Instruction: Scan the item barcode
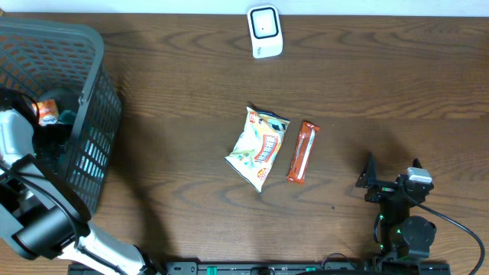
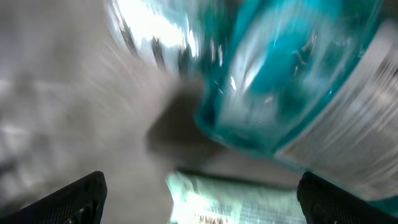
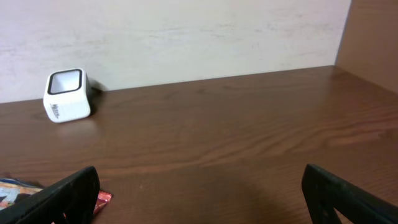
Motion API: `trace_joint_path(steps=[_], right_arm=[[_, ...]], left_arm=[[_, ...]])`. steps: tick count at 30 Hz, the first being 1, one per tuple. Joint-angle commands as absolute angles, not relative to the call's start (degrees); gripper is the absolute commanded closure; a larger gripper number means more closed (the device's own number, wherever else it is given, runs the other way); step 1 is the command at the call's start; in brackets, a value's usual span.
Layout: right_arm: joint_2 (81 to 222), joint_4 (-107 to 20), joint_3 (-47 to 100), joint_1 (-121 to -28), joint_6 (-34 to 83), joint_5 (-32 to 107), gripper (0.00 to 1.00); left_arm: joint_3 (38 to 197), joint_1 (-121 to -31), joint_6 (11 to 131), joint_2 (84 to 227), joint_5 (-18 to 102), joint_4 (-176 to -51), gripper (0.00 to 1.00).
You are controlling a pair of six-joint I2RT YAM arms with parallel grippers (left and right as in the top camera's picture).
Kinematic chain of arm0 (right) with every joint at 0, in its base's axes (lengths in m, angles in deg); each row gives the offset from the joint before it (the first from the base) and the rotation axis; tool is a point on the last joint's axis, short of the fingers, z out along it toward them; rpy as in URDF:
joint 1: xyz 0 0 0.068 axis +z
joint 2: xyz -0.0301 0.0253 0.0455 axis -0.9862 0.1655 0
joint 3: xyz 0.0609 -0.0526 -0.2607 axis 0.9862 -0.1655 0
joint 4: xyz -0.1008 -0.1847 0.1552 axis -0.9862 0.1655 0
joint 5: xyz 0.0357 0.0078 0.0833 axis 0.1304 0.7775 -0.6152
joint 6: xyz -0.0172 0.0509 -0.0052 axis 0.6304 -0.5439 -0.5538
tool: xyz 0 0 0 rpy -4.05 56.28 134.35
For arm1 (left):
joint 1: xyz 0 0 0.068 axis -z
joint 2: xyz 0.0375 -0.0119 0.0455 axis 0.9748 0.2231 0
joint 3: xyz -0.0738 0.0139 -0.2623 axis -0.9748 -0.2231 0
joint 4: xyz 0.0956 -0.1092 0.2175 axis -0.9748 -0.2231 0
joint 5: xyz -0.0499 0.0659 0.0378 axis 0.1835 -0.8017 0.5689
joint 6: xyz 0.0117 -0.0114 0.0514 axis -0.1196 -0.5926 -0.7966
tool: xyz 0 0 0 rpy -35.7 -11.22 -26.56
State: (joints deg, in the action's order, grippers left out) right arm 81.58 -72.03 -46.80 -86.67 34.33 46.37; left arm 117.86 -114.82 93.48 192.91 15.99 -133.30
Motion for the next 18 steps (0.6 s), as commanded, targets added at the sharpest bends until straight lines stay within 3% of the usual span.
trace_joint_path(steps=[1, 10, 18], right_arm=[[81.4, -72.0, -47.1, -87.2, 35.3, 46.1, 0.01], [81.4, -72.0, -47.1, -87.2, 35.3, 46.1, 0.01], [81.4, -72.0, -47.1, -87.2, 35.3, 46.1, 0.01]], left_arm=[[117.4, -114.7, 90.8, 193.6, 24.6, -134.1, 0.02], [116.0, -114.2, 90.7, 194.9, 27.3, -133.1, 0.02], [109.5, -112.2, 90.6, 197.9, 27.2, -125.1, 0.02]])
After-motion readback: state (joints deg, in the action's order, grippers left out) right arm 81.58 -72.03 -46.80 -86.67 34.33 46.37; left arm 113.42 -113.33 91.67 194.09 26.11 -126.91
